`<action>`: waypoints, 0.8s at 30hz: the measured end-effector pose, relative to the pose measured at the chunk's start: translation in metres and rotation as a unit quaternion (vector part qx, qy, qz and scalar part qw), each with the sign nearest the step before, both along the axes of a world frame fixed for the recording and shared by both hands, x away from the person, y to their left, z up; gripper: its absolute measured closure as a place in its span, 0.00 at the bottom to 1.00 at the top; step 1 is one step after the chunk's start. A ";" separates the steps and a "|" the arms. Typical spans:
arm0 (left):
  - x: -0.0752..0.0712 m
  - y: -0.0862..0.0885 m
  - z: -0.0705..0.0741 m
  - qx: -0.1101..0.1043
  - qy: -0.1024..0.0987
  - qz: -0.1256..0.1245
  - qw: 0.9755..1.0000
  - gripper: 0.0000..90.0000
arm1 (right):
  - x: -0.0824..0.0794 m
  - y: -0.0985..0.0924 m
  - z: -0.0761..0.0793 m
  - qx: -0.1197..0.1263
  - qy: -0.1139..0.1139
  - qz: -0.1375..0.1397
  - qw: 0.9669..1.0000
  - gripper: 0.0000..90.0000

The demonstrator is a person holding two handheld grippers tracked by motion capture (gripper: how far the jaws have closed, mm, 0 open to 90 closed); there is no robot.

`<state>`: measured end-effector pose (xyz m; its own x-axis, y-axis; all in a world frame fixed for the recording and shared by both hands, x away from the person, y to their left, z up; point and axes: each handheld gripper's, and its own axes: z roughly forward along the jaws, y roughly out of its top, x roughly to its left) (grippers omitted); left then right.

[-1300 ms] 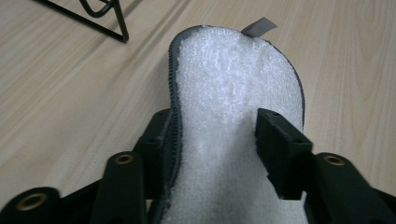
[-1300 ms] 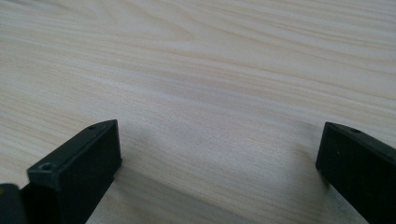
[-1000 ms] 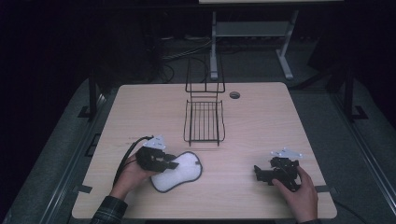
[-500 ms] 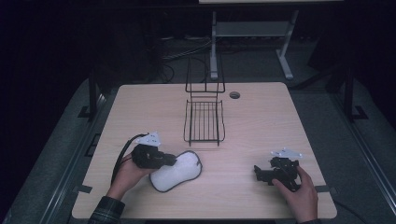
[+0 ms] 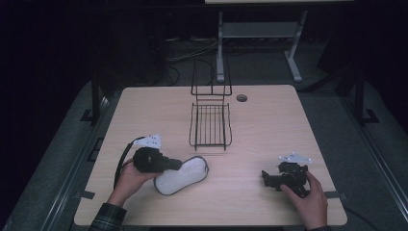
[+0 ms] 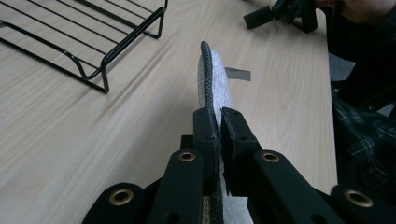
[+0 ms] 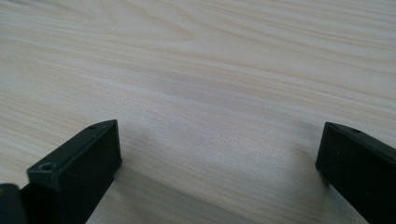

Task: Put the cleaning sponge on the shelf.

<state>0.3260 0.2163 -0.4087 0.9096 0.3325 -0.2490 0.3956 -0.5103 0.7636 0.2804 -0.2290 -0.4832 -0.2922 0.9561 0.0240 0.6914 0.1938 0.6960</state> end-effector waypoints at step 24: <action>0.004 0.017 0.025 -0.039 -0.005 0.043 0.998 0.94 | 0.000 0.000 0.000 0.000 0.000 0.000 1.000 0.00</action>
<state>0.3299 0.2332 -0.3837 0.8808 0.3895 -0.2693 0.4283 -0.4127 0.8039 0.2804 -0.2290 -0.4832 -0.2921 0.9561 0.0239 0.6915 0.1938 0.6959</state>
